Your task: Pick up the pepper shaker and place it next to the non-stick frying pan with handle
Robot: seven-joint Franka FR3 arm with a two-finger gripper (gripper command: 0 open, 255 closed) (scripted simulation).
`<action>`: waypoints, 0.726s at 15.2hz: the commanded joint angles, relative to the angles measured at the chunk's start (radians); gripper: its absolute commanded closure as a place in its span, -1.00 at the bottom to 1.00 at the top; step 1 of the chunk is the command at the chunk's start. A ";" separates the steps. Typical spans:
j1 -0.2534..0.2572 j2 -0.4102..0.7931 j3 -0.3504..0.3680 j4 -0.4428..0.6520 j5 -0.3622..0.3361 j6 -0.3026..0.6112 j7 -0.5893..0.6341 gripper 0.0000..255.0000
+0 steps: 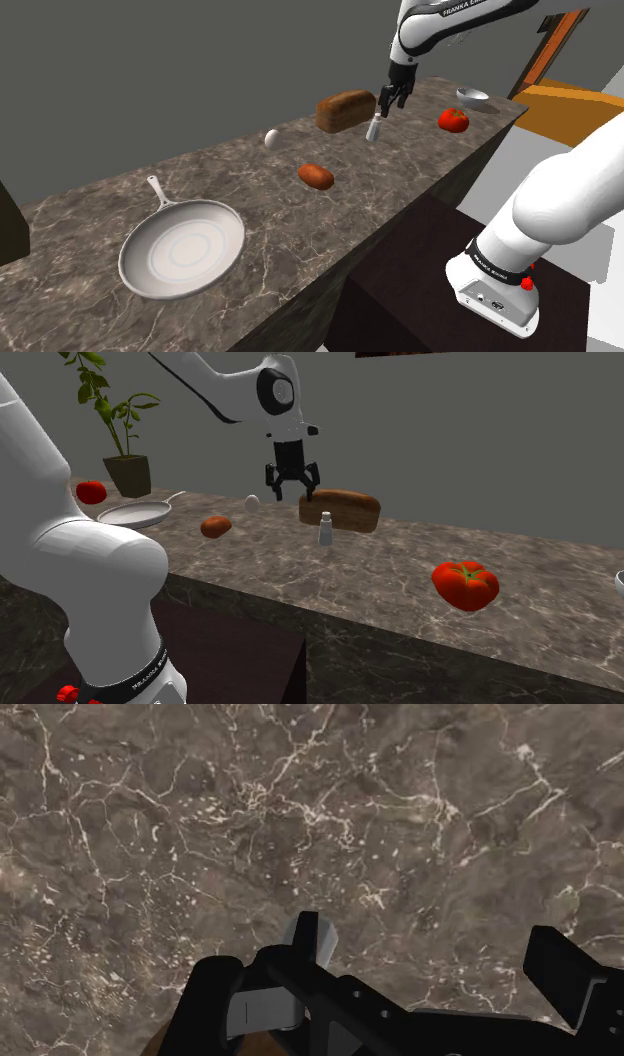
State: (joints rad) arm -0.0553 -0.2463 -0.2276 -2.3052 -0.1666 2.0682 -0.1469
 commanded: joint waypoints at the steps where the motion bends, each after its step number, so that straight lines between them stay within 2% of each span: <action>1: -0.002 0.063 -0.014 0.030 0.006 0.049 -0.024 -1.00; 8: -0.027 0.311 -0.060 0.199 0.068 0.179 -0.143 -1.00; 11: -0.032 0.338 -0.061 0.198 0.076 0.208 -0.151 -1.00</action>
State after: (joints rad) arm -0.0848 0.0800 -0.2874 -2.1064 -0.0940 2.2623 -0.2924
